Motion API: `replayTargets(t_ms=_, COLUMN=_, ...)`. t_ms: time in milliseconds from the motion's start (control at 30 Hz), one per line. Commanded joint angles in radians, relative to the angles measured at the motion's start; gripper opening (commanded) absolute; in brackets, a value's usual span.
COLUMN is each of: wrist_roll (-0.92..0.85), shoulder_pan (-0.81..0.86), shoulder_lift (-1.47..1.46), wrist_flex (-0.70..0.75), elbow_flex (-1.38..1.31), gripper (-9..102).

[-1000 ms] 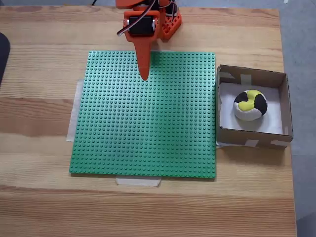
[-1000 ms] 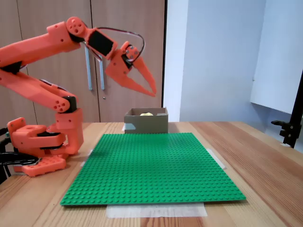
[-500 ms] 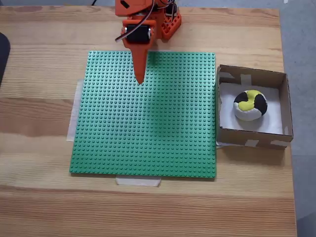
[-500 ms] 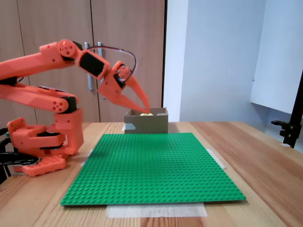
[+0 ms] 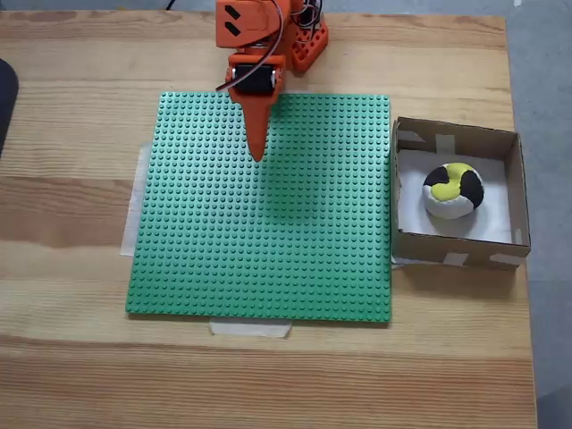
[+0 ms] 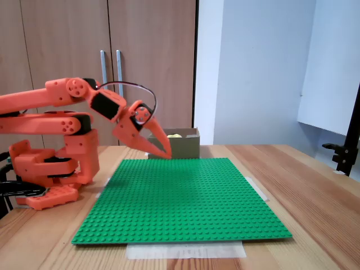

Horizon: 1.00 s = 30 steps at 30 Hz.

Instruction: Pick the ball and put it in the box.

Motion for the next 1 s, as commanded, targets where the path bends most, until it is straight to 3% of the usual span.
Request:
replayTargets(t_ms=0, wrist_roll=0.014, shoulder_pan=0.003, shoulder_lift=0.031, wrist_flex=-0.018, elbow_flex=0.017, gripper=-1)
replayTargets(t_ms=967, wrist_roll=-0.038, shoulder_pan=0.011, shoulder_lift=0.031, wrist_flex=-0.103, elbow_flex=0.288, gripper=-1)
